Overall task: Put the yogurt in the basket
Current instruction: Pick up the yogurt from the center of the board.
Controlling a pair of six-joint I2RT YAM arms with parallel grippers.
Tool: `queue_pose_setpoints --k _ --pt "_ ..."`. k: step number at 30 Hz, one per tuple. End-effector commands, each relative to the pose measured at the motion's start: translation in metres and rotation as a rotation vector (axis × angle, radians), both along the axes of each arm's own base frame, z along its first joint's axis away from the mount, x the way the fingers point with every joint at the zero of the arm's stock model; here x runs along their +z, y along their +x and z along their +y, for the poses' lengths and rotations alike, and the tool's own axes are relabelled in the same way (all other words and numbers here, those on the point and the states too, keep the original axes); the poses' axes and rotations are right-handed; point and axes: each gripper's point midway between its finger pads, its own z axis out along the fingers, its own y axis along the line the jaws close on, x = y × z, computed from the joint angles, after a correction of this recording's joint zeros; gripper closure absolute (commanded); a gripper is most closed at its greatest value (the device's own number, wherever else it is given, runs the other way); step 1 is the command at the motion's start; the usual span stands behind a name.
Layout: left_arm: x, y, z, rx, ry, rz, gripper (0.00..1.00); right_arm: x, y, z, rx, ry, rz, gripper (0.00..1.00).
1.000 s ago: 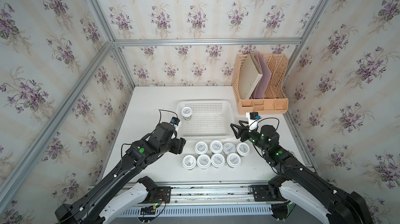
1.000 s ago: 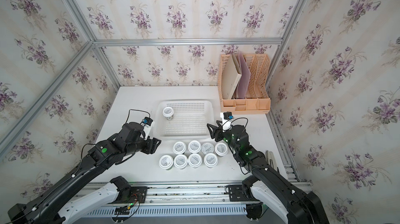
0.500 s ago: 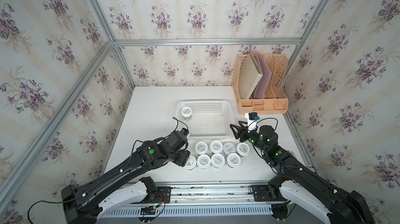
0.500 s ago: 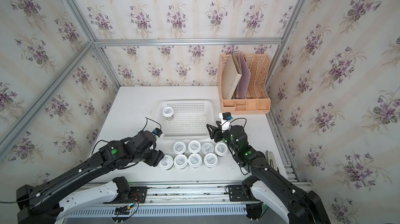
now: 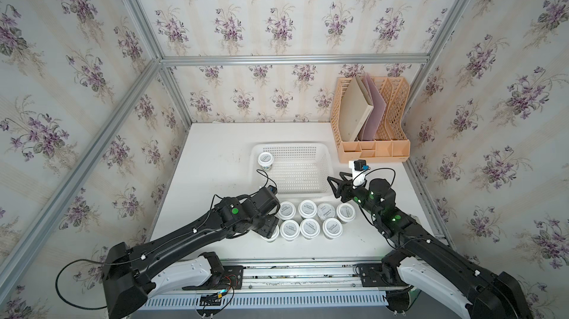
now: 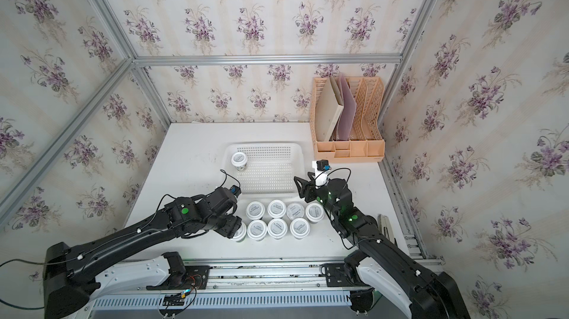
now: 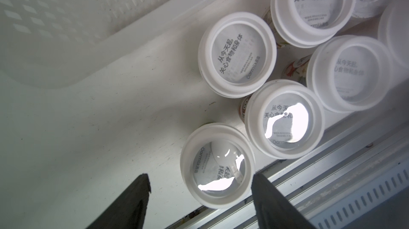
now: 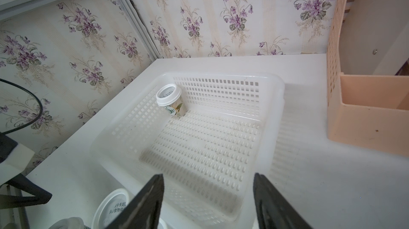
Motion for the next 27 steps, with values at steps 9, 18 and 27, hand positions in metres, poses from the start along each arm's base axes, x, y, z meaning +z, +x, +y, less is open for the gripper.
queue_pose_setpoints --k 9,18,27 --pt "-0.011 -0.003 -0.01 -0.012 -0.007 0.044 0.25 0.002 0.0 -0.001 -0.003 -0.007 -0.008 0.31" --pt "-0.015 -0.009 -0.007 -0.011 0.008 0.07 0.23 0.002 0.001 0.0 -0.002 -0.009 -0.004 0.31" --pt "-0.011 -0.012 -0.006 -0.016 0.013 0.074 0.23 0.001 0.001 0.0 -0.002 -0.009 -0.002 0.31"
